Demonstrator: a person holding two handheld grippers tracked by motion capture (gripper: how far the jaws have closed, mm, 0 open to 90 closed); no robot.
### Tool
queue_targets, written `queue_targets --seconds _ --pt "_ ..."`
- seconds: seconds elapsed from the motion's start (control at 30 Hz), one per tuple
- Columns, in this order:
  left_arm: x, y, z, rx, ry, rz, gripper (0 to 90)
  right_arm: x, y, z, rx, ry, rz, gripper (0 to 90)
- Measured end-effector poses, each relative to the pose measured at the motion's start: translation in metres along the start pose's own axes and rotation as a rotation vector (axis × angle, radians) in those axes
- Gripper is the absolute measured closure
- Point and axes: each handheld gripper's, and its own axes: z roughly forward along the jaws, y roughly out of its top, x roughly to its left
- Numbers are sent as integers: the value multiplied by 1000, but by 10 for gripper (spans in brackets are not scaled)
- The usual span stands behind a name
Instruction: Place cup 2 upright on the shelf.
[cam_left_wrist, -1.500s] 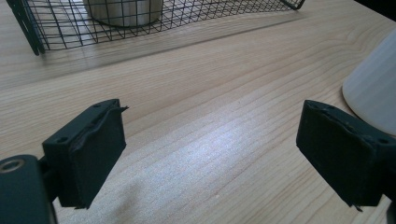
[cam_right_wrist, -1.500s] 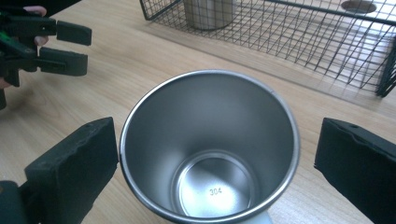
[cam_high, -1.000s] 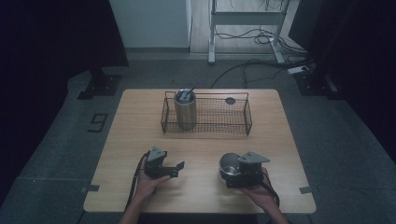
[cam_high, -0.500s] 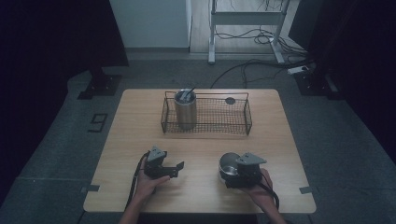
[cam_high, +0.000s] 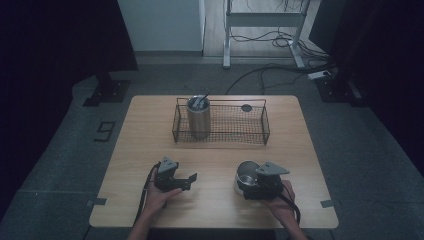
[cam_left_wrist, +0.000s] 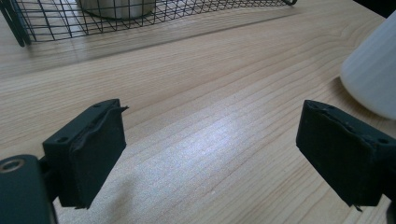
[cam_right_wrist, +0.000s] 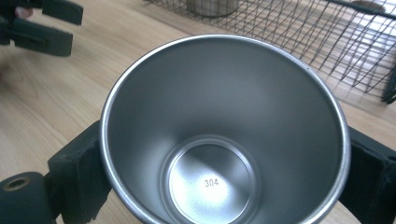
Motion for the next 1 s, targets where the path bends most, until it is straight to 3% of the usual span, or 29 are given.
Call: queue_targets --seconds 0.53,1.0 --pt "4 1 -3 -5 10 -10 83 -19 14 -18 -60 -6 57 68" --pt "4 2 -6 -15 5 -19 83 -20 31 -24 -88 10 50 68"
